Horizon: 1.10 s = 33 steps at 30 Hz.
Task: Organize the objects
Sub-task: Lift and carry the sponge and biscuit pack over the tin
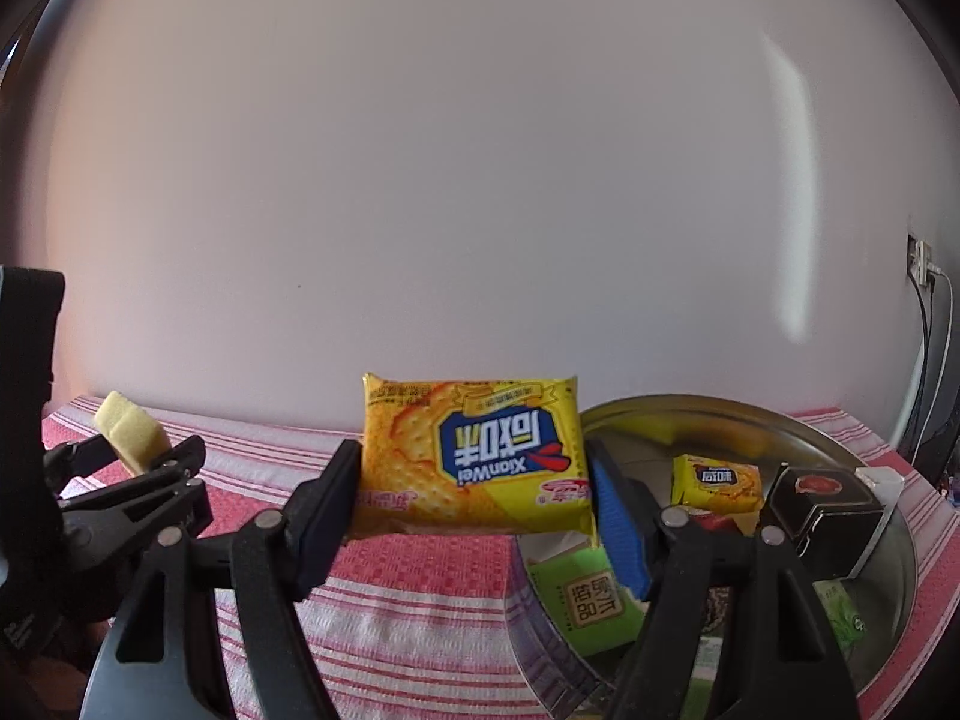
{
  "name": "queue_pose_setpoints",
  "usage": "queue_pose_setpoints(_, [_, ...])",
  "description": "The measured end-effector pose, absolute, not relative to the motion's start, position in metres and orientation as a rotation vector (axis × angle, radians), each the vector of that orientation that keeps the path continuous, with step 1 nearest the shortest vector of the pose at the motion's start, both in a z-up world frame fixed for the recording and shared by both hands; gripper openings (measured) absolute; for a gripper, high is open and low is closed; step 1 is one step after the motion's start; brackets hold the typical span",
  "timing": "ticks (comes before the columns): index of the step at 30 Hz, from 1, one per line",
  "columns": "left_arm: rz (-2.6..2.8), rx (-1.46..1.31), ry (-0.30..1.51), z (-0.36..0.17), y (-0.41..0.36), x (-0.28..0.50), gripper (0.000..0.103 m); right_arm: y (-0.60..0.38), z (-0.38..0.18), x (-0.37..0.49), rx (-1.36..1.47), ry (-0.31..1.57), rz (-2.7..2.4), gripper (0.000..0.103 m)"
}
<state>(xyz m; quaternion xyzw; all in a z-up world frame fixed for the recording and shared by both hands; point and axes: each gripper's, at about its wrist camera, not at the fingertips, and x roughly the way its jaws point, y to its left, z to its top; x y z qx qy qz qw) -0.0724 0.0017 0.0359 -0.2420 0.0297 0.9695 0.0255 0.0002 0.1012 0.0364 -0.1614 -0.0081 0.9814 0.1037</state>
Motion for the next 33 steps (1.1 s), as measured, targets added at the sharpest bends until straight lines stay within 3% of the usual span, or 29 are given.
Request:
queue_pose_setpoints(18, [3.017,-0.667,0.122,0.038,0.008,0.016,0.06,0.12,0.039,0.073,-0.456,-0.026,2.874,0.074])
queue_pose_setpoints(33, [3.015,-0.649,0.089,0.034,-0.002,0.029,0.06,0.11,0.039,0.091,-0.463,-0.045,2.87,0.074])
